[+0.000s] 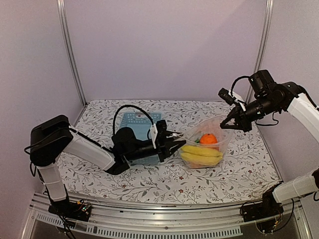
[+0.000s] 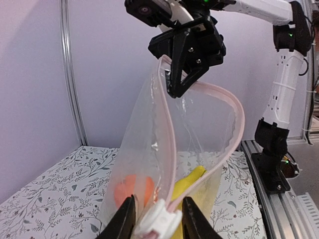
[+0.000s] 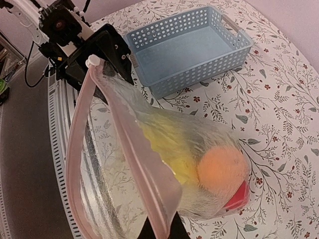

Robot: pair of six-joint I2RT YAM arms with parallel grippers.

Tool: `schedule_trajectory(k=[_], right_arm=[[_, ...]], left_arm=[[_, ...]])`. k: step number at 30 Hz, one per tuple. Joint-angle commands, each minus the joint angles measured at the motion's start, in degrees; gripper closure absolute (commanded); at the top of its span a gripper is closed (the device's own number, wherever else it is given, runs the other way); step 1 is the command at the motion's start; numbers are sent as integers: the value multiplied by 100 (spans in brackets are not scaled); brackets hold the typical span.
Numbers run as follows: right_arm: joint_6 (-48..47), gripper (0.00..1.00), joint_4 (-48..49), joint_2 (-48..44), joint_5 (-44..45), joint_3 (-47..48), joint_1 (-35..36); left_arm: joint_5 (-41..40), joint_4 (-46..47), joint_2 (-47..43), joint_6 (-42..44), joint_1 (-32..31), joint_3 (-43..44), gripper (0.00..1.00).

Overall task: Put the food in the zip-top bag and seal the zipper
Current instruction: Pass from the right arm to the left

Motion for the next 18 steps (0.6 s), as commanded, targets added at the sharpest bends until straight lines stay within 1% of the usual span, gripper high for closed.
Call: schedule_trajectory(k=[1, 5, 9, 13, 15, 18], right_arm=[[-64, 97, -26, -117, -7, -66, 45], [-85, 96, -90, -84, 28, 20, 42], [-99, 96, -51, -8, 28, 42, 42], [-114, 95, -88, 112, 133, 184, 43], [-141, 90, -165, 239, 336, 413, 42], [-196, 79, -463, 485, 519, 1024, 42]], left_arm=[[313, 312, 117, -216, 153, 161, 70], [371, 247, 26, -231, 189, 131, 76], [410, 102, 2, -190, 213, 145, 88], [349, 34, -32, -230, 221, 157, 94], [226, -236, -146, -278, 223, 218, 98], [80, -970, -426, -491, 220, 356, 100]])
